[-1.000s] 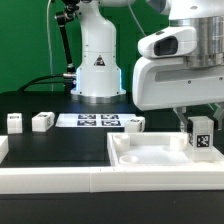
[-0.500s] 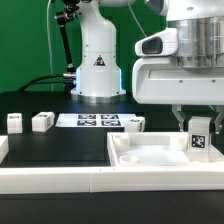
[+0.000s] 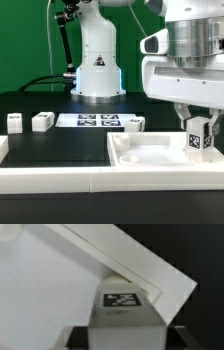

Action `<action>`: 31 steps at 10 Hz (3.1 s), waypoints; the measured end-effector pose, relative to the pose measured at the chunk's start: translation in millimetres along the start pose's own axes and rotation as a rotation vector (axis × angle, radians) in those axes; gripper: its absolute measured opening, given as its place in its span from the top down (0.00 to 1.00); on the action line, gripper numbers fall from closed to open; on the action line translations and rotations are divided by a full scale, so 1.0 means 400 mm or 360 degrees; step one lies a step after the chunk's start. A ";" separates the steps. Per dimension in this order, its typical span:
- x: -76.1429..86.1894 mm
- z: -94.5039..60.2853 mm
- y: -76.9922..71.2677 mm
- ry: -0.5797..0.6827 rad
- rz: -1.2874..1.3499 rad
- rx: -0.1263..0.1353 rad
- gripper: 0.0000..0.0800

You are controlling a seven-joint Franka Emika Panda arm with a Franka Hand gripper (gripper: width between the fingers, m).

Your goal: Assemble square table

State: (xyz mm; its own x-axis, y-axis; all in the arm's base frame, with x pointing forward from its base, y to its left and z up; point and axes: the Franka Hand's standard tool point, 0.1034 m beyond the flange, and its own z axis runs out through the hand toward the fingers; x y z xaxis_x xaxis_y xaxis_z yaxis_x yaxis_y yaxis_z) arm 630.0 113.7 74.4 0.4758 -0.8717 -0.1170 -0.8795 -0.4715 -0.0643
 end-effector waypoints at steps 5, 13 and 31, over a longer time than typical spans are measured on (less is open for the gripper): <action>-0.001 0.000 -0.001 -0.0002 0.0107 -0.0003 0.64; -0.008 0.000 -0.002 -0.0011 -0.0652 -0.0023 0.19; 0.000 0.001 0.004 0.0014 -0.2002 -0.0099 0.64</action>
Offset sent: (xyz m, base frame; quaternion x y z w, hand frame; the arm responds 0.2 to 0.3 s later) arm 0.0000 0.0000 0.0000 0.0000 0.0000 0.0650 0.9979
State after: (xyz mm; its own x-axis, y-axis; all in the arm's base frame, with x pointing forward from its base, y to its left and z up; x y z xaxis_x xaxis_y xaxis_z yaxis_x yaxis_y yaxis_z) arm 628.4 113.0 73.9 0.9831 0.1833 -0.0025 0.1825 -0.9800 -0.0794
